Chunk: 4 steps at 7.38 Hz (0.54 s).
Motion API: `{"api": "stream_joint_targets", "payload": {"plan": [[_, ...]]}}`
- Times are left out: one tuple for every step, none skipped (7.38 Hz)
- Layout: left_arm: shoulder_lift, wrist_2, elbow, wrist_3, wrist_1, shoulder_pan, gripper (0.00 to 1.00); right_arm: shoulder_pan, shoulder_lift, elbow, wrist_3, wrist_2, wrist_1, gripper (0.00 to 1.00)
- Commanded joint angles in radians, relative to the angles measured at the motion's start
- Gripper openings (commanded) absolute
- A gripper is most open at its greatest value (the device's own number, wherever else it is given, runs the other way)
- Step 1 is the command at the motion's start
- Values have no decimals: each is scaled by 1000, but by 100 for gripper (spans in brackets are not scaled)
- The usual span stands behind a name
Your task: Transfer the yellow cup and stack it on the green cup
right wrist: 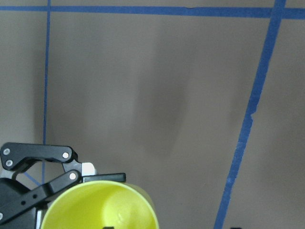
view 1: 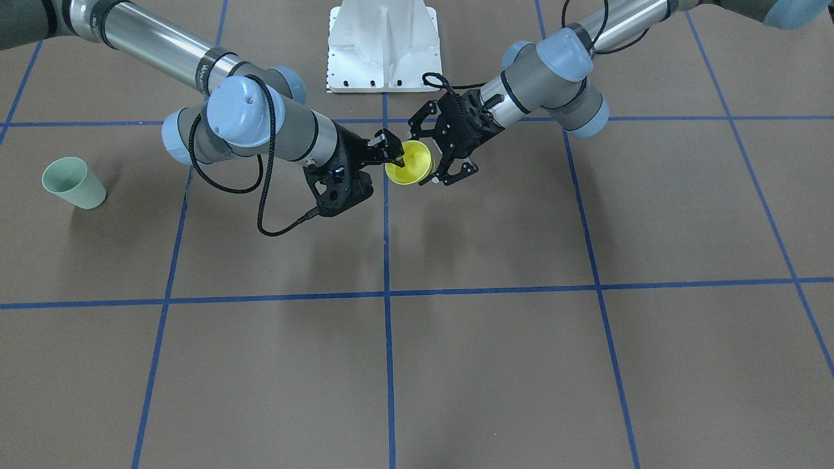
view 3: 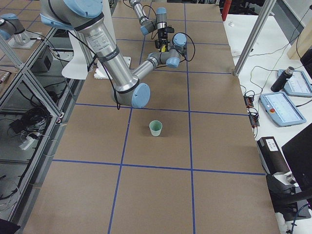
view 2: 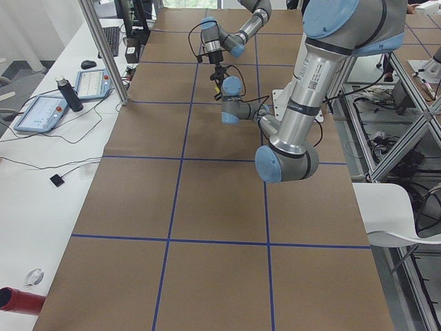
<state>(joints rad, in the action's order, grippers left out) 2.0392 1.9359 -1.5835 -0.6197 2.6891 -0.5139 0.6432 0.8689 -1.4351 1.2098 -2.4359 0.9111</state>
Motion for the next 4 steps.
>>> {"api": "stream_joint_targets", "payload": {"plan": [[1, 2, -1, 0, 0, 0, 5, -8, 2, -5, 1, 0, 0, 61], [2, 2, -1, 0, 3, 0, 5, -8, -1, -5, 1, 0, 0, 57], [2, 2, -7, -5, 5, 0, 5, -8, -2, -5, 1, 0, 0, 56], [1, 2, -10, -9, 8, 0, 5, -8, -1, -5, 1, 0, 0, 53]]}}
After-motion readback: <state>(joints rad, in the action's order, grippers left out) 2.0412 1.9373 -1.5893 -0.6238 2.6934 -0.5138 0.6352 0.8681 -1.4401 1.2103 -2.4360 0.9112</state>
